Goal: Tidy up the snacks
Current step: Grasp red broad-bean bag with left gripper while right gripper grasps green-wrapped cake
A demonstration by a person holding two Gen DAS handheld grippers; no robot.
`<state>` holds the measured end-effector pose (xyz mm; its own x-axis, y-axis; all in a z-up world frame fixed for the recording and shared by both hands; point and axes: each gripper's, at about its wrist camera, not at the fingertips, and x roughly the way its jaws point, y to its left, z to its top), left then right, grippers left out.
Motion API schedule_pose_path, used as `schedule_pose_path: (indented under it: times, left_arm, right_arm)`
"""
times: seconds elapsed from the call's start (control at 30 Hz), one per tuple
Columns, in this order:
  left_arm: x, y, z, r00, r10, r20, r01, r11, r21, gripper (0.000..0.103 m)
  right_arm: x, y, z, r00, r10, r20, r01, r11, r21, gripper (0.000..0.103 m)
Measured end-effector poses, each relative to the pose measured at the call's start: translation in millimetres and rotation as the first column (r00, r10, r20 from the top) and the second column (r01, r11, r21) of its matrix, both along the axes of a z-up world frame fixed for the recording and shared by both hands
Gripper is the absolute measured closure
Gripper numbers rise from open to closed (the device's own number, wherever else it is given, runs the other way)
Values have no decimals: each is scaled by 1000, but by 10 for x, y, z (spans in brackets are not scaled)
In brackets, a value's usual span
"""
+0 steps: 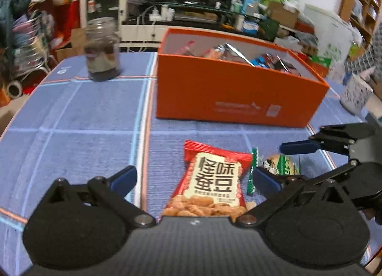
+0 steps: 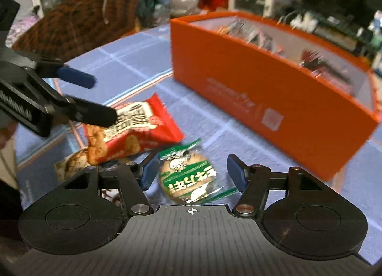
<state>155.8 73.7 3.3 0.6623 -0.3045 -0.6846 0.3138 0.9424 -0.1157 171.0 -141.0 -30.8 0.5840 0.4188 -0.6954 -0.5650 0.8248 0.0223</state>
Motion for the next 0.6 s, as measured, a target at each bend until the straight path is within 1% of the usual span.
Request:
schedule_pose_path:
  times: [0.07, 0.13, 0.17, 0.2, 0.23, 0.3, 0.37, 0.43, 0.5, 0.6]
  left_arm:
    - [17, -49, -6, 1000, -16, -8, 16, 1000, 0, 1]
    - [18, -89, -22, 999, -33, -15, 33, 999, -1, 1]
    - [10, -118, -33, 999, -40, -16, 40, 999, 4, 1]
    - [5, -147, -44, 999, -44, -13, 44, 999, 14, 1]
    - [7, -183, -51, 999, -49, -12, 49, 999, 21, 1]
    - [-1, -242, -67, 998, -67, -6, 67, 997, 31, 1]
    - [9, -304, -80, 997, -83, -3, 84, 996, 42, 1]
    - [15, -359, -104, 996, -91, -3, 91, 994, 60, 4]
    - [45, -384, -140, 996, -84, -16, 85, 994, 71, 8]
    - [96, -389, -191, 998, -58, -34, 61, 994, 88, 9]
  right_arm:
    - [5, -18, -24, 999, 16, -30, -15, 1000, 13, 49]
    - [0, -10, -89, 997, 27, -68, -28, 1000, -15, 48]
    - [-28, -18, -109, 998, 32, -48, -33, 999, -19, 47]
    - [-42, -21, -115, 999, 26, -35, -27, 999, -25, 53]
    - [-45, -29, -119, 1000, 5, -23, -6, 999, -34, 63]
    - [-31, -63, -121, 999, -43, -22, 43, 999, -31, 67]
    - [-32, -106, -120, 997, -69, -36, 69, 997, -18, 67]
    - [-55, -131, -101, 995, -90, -48, 89, 996, -18, 68]
    - [-96, -146, -105, 994, -102, -45, 101, 994, -32, 67]
    - [-164, -209, -89, 990, -130, -45, 128, 991, -48, 68]
